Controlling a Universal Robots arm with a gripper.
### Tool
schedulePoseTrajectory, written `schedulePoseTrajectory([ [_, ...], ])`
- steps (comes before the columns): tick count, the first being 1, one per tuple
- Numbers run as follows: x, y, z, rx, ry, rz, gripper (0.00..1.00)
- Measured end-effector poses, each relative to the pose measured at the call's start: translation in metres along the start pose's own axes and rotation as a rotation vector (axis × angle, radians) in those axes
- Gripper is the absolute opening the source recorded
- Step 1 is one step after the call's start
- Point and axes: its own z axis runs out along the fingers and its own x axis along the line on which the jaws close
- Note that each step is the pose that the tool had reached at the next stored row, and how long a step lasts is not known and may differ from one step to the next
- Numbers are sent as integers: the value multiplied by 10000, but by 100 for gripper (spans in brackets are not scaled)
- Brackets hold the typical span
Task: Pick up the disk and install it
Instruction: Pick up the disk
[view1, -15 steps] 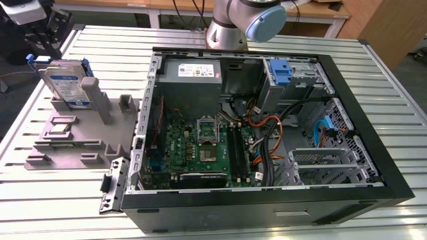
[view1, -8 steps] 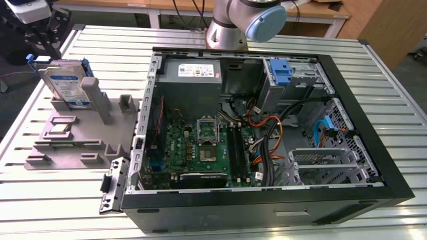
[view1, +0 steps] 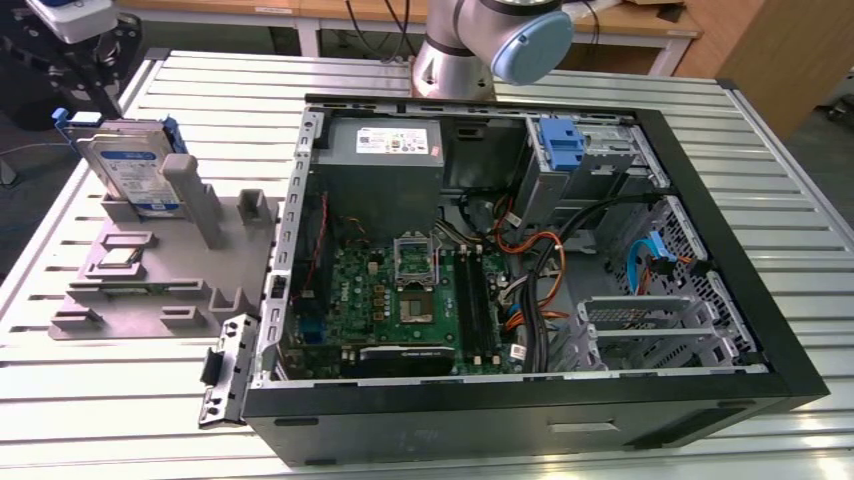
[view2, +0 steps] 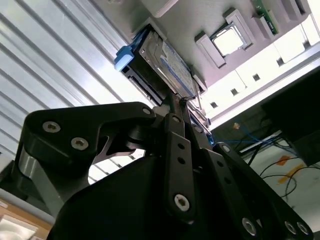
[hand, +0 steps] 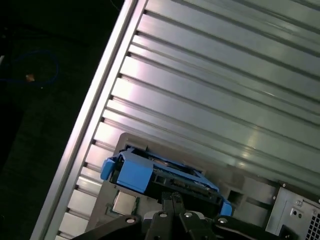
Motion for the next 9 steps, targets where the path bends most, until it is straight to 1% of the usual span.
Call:
schedulePoseTrajectory([
  [9,0,0,5,-44,80,-1644,10],
])
